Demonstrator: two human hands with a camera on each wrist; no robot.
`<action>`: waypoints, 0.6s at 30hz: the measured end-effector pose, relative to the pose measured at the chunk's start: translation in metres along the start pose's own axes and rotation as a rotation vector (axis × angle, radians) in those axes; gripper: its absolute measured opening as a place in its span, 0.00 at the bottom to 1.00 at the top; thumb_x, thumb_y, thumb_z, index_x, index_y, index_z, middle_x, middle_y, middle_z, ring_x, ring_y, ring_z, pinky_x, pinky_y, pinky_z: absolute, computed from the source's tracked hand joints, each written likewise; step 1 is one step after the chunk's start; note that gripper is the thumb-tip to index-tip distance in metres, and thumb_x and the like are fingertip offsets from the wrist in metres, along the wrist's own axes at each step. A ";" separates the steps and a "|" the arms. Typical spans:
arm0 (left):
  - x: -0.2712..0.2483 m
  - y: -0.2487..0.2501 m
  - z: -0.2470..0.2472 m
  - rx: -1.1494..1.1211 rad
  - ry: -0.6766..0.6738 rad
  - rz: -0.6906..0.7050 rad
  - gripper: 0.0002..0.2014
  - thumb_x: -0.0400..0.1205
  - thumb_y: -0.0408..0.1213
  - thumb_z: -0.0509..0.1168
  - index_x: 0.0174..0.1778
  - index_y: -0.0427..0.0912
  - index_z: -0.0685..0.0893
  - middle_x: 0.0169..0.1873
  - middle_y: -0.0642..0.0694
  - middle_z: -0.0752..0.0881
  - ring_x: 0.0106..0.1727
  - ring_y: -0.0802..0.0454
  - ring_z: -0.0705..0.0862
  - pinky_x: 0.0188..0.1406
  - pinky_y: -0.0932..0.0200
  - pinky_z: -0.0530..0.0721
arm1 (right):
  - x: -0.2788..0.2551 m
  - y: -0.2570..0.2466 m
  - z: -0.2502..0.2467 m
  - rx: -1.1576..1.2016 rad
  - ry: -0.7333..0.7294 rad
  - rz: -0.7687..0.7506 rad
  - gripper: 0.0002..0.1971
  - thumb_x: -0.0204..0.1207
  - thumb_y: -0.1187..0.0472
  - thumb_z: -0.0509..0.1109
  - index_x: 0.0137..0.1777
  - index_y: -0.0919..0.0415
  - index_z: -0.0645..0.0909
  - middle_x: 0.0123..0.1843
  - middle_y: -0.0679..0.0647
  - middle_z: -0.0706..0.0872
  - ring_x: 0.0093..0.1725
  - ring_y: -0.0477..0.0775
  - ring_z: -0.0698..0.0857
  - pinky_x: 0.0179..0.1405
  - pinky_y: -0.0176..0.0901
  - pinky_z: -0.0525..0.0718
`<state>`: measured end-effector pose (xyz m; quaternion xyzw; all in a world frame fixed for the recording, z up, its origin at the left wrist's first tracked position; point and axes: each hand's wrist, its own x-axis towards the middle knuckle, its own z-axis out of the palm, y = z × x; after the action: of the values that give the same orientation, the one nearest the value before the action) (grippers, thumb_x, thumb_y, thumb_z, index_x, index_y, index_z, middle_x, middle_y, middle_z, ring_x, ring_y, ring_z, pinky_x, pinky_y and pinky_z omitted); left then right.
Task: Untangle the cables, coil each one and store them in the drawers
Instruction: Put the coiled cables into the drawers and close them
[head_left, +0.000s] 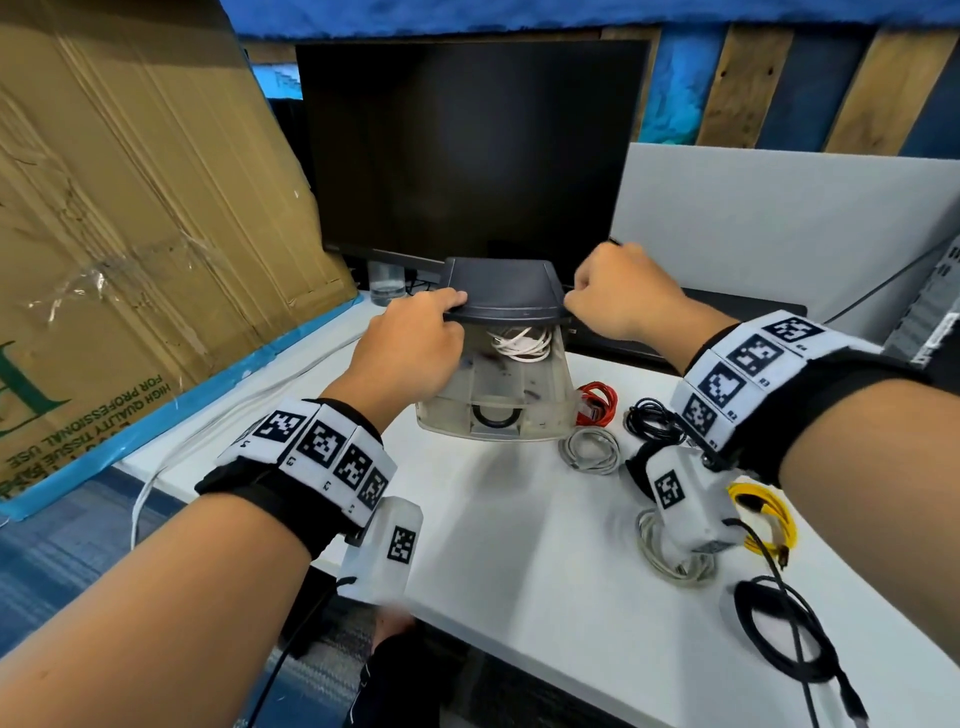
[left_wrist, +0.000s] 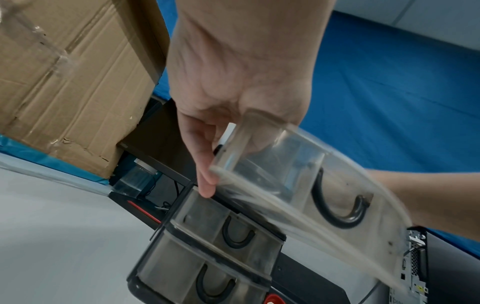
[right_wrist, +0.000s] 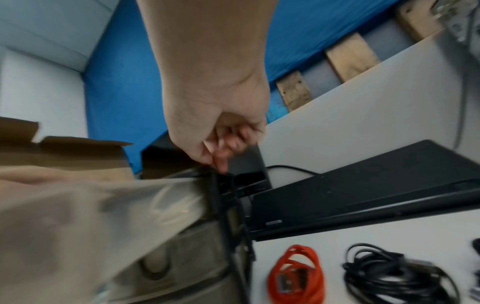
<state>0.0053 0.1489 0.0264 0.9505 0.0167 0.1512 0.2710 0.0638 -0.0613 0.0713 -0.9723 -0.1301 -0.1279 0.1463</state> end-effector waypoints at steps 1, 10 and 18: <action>0.000 0.000 0.001 -0.002 0.000 -0.002 0.25 0.90 0.37 0.56 0.83 0.59 0.74 0.73 0.43 0.82 0.53 0.39 0.87 0.50 0.46 0.89 | 0.002 0.006 0.004 -0.066 -0.117 0.019 0.08 0.80 0.61 0.68 0.42 0.62 0.86 0.47 0.61 0.89 0.45 0.62 0.85 0.42 0.49 0.84; 0.001 -0.005 0.004 -0.072 -0.004 -0.031 0.27 0.87 0.36 0.53 0.81 0.62 0.76 0.57 0.36 0.89 0.44 0.40 0.90 0.47 0.41 0.91 | 0.006 0.037 0.053 -0.551 -0.717 -0.023 0.22 0.74 0.62 0.77 0.69 0.50 0.85 0.68 0.52 0.83 0.63 0.62 0.85 0.66 0.59 0.86; -0.001 -0.003 0.004 -0.107 0.014 -0.039 0.27 0.88 0.35 0.53 0.82 0.60 0.76 0.57 0.37 0.90 0.39 0.43 0.91 0.47 0.40 0.92 | 0.011 0.045 0.070 -0.540 -0.637 -0.111 0.19 0.76 0.53 0.79 0.65 0.57 0.85 0.60 0.54 0.86 0.56 0.59 0.87 0.58 0.52 0.87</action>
<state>0.0053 0.1491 0.0217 0.9331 0.0292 0.1532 0.3241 0.1016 -0.0786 -0.0015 -0.9582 -0.1830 0.1417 -0.1684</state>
